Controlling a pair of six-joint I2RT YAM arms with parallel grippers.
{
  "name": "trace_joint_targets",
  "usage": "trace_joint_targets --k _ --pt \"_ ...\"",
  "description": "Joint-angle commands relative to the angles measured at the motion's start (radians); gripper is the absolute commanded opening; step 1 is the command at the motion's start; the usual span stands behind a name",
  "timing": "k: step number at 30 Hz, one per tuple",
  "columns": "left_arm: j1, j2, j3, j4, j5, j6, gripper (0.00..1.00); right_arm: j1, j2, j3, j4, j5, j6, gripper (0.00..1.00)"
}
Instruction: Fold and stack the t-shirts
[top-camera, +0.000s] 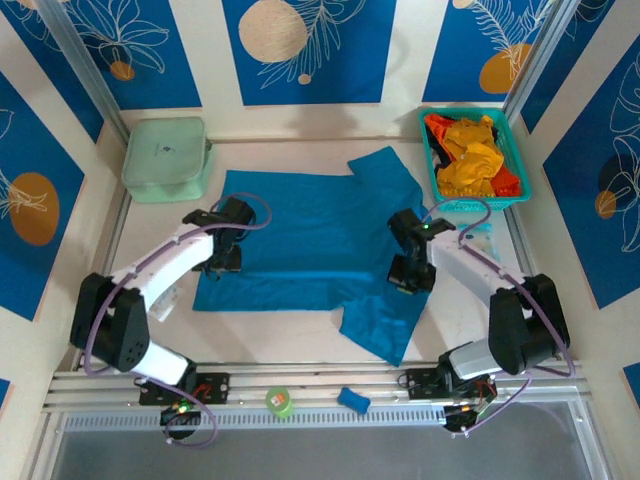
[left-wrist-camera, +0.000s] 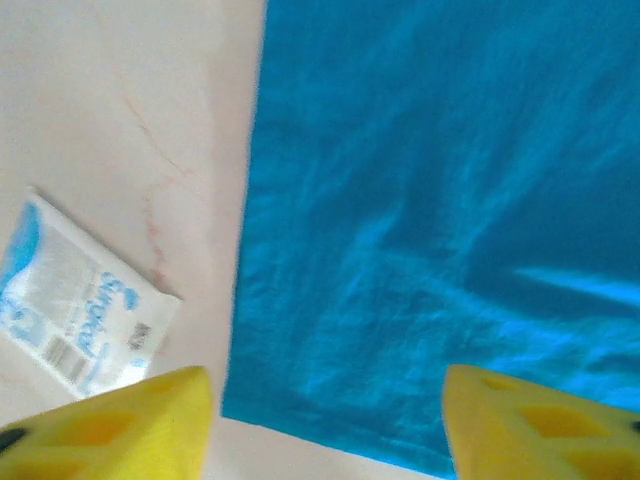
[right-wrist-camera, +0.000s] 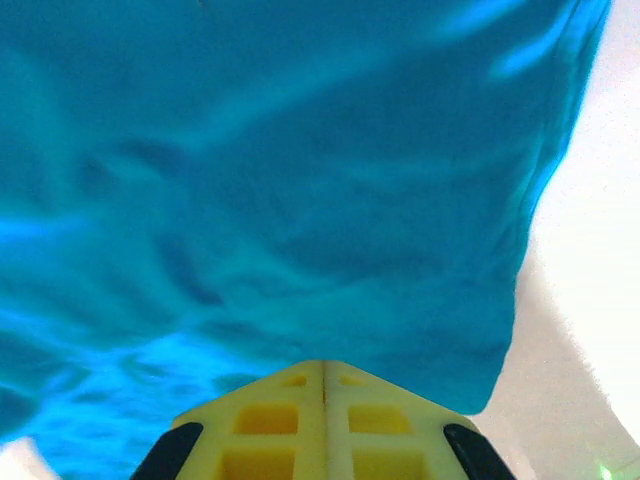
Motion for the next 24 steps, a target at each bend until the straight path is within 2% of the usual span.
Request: trace_joint_targets --k 1,5,13,24 --pt "0.008 0.070 -0.038 0.061 0.047 -0.006 0.56 0.018 0.055 -0.031 0.009 -0.033 0.054 0.00" --pt "0.011 0.158 -0.037 0.107 -0.005 0.001 0.56 0.007 0.138 0.001 0.022 0.019 0.046 0.00" --pt "0.037 0.312 0.017 0.144 -0.046 0.024 0.56 -0.105 0.338 0.119 0.078 0.051 -0.054 0.00" --pt "0.087 0.444 0.223 0.116 -0.132 0.105 0.54 -0.189 0.533 0.422 0.069 0.067 -0.181 0.00"
